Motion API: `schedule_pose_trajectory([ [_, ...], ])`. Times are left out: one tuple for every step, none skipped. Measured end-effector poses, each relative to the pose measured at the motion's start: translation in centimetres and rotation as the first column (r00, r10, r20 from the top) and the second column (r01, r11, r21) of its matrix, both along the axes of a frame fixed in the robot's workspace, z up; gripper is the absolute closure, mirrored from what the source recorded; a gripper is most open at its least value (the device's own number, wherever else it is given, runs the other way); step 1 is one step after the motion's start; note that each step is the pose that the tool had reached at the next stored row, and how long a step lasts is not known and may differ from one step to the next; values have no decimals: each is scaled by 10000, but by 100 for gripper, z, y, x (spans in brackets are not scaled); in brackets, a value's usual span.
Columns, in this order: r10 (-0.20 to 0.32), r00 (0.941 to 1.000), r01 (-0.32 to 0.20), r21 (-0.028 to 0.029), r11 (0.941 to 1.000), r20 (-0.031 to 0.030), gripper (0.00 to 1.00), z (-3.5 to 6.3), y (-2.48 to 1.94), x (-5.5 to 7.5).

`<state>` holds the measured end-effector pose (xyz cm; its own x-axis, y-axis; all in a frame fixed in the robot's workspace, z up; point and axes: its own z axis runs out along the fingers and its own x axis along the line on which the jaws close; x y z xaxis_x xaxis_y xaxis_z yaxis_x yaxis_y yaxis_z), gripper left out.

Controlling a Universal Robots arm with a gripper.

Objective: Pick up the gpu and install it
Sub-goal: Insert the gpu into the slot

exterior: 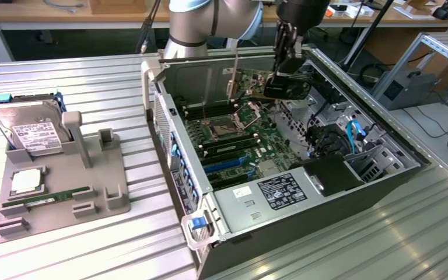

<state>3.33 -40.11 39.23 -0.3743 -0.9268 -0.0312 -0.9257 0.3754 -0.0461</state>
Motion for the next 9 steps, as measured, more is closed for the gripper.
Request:
schedule_pose_trajectory([
  [75, 10000, -75, 0, 10000, 0, 73, 0, 0, 0],
  [153, 9999, -153, 1, 9999, 0, 73, 0, 0, 0],
  [213, 9998, -213, 0, 9998, 0, 73, 0, 0, 0],
  [364, 9993, -364, 0, 9993, 0, 73, 0, 0, 0],
  [438, 9990, -438, 0, 9990, 0, 73, 0, 0, 0],
  [594, 9982, -594, 0, 9982, 0, 73, 0, 0, 0],
  [694, 9976, -694, 1, 9976, 0, 73, 0, 0, 0],
  [800, 9968, -800, 0, 9968, 0, 73, 0, 0, 0],
  [856, 9963, -856, 0, 9963, 0, 73, 0, 0, 0],
])
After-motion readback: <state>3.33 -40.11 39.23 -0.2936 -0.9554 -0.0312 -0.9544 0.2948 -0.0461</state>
